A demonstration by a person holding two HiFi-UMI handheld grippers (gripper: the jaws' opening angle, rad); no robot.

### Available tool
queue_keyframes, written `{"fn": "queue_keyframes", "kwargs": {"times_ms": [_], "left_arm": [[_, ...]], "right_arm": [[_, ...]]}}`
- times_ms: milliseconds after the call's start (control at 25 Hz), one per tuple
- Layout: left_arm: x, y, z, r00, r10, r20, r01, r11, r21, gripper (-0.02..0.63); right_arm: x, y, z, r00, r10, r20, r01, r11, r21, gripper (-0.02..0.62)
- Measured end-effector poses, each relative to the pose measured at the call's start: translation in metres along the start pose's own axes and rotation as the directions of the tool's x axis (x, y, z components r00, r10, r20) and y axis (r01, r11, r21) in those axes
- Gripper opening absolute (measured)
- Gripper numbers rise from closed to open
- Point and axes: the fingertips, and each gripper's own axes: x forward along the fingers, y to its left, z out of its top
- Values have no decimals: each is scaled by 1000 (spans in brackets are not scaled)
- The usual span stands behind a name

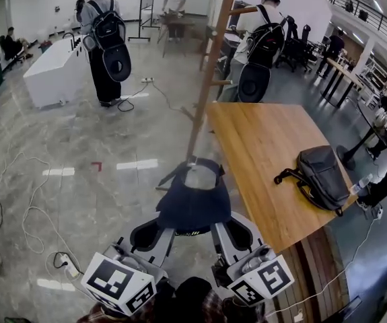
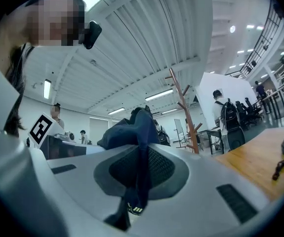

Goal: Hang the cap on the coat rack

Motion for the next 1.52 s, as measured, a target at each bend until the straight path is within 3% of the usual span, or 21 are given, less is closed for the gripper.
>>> {"fn": "queue_keyframes", "kwargs": {"times_ms": [240, 680, 1240, 1520], "left_arm": [[18, 40, -4, 1000, -16, -18, 16, 999, -39, 20], [84, 116, -5, 998, -34, -51, 30, 996, -84, 20], [205, 242, 65, 998, 60, 31, -58, 996, -64, 20], [231, 276, 78, 991, 119, 59, -116, 991, -63, 20]], "right_arm": [[37, -9, -17, 999, -17, -42, 17, 1000, 5, 29], [126, -65, -31, 997, -32, -72, 34, 999, 20, 29], [288, -149, -8, 992, 102, -74, -100, 995, 26, 29], [331, -168, -7, 983, 172, -70, -170, 985, 35, 29]]}}
